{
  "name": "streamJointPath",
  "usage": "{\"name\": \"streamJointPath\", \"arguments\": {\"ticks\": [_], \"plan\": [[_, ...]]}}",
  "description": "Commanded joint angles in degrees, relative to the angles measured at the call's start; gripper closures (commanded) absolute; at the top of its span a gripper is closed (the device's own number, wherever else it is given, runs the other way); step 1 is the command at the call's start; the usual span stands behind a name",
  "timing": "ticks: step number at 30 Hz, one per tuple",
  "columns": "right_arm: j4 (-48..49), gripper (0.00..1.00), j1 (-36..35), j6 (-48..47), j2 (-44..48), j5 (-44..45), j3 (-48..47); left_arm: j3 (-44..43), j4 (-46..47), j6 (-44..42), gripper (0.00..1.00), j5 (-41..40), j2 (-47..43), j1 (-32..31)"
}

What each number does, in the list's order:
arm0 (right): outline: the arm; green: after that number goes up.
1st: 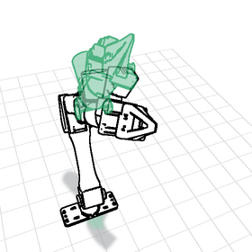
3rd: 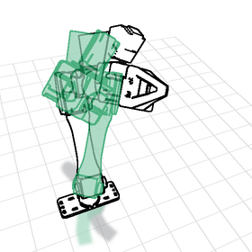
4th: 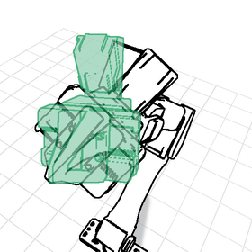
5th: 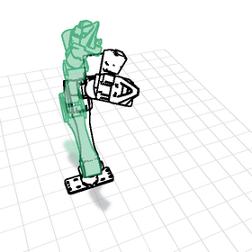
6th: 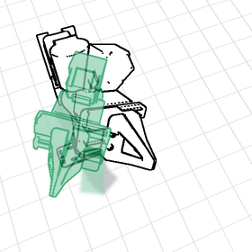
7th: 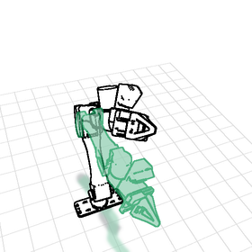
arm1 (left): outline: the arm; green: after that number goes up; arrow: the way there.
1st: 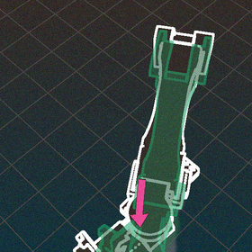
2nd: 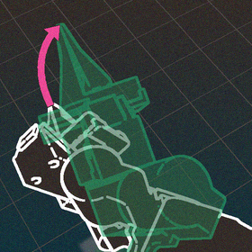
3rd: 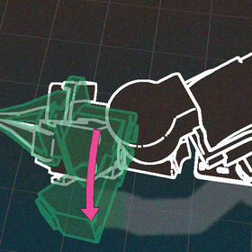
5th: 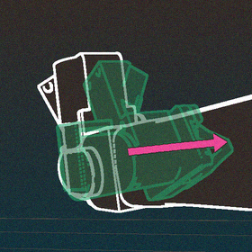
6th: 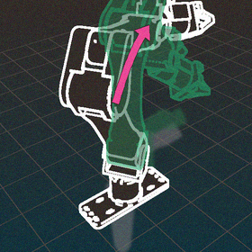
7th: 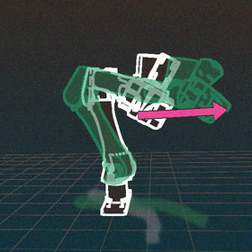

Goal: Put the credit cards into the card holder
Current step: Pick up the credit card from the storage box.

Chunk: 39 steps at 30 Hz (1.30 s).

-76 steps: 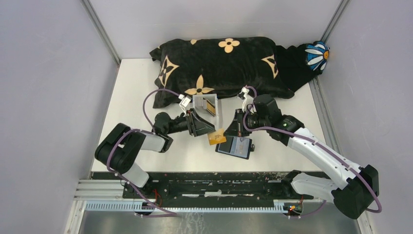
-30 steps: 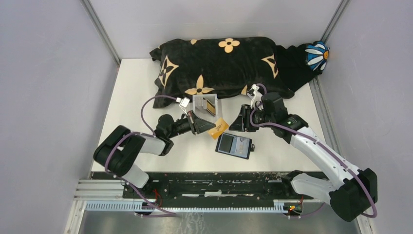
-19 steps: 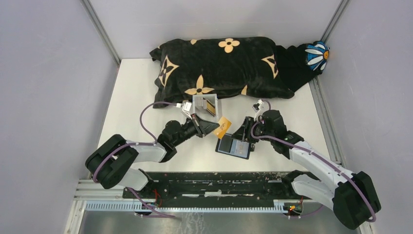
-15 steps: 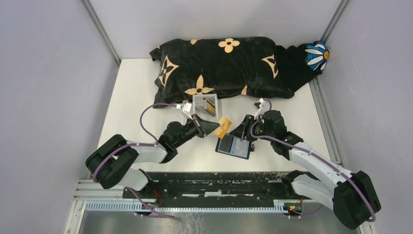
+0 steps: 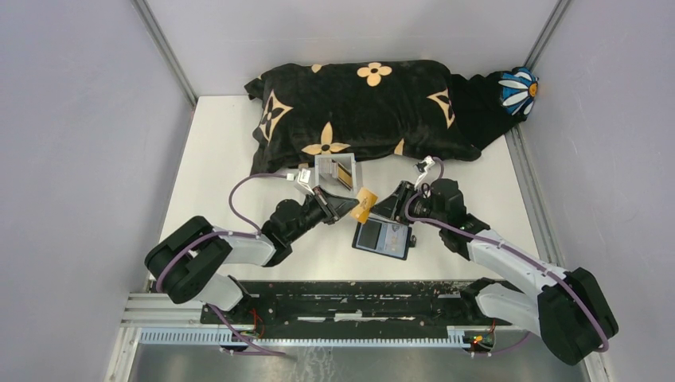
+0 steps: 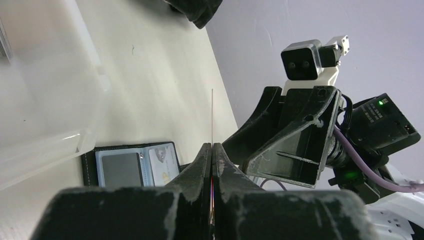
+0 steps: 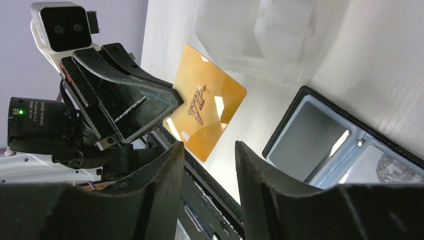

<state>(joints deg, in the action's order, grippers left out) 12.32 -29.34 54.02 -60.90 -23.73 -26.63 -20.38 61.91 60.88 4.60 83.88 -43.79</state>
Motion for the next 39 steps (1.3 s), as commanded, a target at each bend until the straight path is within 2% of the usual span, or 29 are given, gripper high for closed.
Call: {"name": "streamJointPath", "arguments": {"ticks": [1,14,18,21,23,27,30,34,39], "plan": [[6.9,0.52,0.2,1.6,-1.5,-1.7,0.2,-1.5,4.3,3.0,0.97,0.1,0.8,-0.6],[20.9,0.54,0.1,8.3,-9.5,-5.0,2.3,-2.8,7.4,6.6,0.97,1.5,3.5,-0.9],[27.8,0.65,0.0,12.6,-12.2,-6.8,3.2,-3.4,9.9,7.9,0.97,2.3,6.5,-1.0],[27.7,0.85,-0.1,12.7,-11.6,-6.6,3.6,-3.6,10.6,8.3,0.97,2.8,8.5,-1.1],[25.4,0.98,-0.1,11.6,-10.7,-6.1,3.4,-3.1,11.3,8.7,0.93,2.5,9.3,-1.1],[19.6,0.99,-0.1,8.4,-7.6,-5.5,2.6,-2.7,10.8,8.0,0.73,2.3,9.8,-0.9],[6.6,0.99,0.1,1.9,-2.5,-2.2,1.1,-2.4,5.6,5.0,0.65,1.0,7.7,-0.9],[-11.5,0.99,0.0,-6.4,4.2,3.8,-2.2,-3.0,-1.2,0.6,0.62,-0.7,4.9,-0.9],[-28.6,0.99,0.0,-13.2,8.3,10.8,-5.7,-4.8,-7.2,-3.3,0.61,-0.8,5.6,-1.3]]}}
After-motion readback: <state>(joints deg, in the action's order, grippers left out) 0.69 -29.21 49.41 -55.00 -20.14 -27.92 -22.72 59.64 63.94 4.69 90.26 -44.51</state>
